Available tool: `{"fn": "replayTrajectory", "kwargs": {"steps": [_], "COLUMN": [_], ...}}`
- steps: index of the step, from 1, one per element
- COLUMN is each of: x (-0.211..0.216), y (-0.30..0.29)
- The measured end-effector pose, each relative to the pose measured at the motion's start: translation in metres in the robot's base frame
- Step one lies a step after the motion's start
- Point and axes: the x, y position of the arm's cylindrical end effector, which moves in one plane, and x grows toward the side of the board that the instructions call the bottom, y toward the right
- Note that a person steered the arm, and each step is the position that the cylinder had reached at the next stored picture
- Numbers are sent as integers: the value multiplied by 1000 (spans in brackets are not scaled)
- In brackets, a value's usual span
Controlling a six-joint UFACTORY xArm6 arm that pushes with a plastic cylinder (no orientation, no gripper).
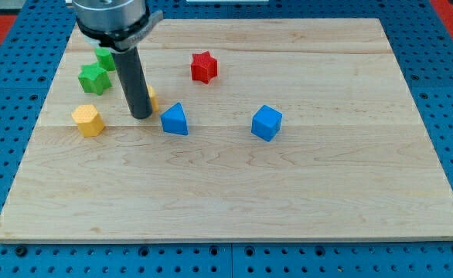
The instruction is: Place the yellow heart above the green circle
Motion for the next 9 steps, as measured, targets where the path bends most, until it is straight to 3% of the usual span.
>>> {"fn": "replayTrajectory", "kwargs": {"steps": [3,4,5,7,8,9], "x": [-69,-21,-22,-71,-89,-136], "y": [-45,-30,25,-42,-45,-45]}}
